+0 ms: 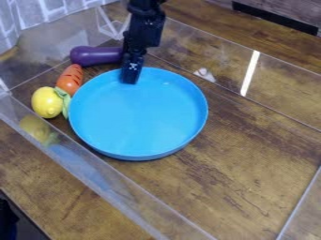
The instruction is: Put the carrot on the blue tray
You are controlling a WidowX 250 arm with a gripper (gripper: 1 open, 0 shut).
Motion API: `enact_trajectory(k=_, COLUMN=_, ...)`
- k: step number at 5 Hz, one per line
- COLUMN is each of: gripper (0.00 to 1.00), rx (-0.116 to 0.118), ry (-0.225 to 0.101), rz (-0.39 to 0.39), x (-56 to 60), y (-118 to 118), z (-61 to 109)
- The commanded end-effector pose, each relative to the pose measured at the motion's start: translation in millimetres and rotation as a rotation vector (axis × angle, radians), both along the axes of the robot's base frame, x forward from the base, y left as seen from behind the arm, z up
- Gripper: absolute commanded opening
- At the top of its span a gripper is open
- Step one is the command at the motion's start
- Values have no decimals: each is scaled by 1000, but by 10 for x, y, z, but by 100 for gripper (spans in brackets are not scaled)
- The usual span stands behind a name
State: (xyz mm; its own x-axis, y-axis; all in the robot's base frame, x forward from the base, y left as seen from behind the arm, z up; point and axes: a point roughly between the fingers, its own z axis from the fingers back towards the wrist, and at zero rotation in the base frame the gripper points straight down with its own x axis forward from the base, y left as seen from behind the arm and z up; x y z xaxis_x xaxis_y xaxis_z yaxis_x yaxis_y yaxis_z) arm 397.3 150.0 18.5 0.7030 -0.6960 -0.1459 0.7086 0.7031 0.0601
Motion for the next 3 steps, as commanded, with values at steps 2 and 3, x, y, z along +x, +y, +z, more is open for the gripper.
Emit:
enact_trajectory(k=2, gripper=100, rx=-16, ry=23, rz=-1, x=56, y=-78, z=-71)
enact_trajectory(k=3, gripper=100, rx=-18, ry=26, rz=-4, x=88, y=-86, z=-72)
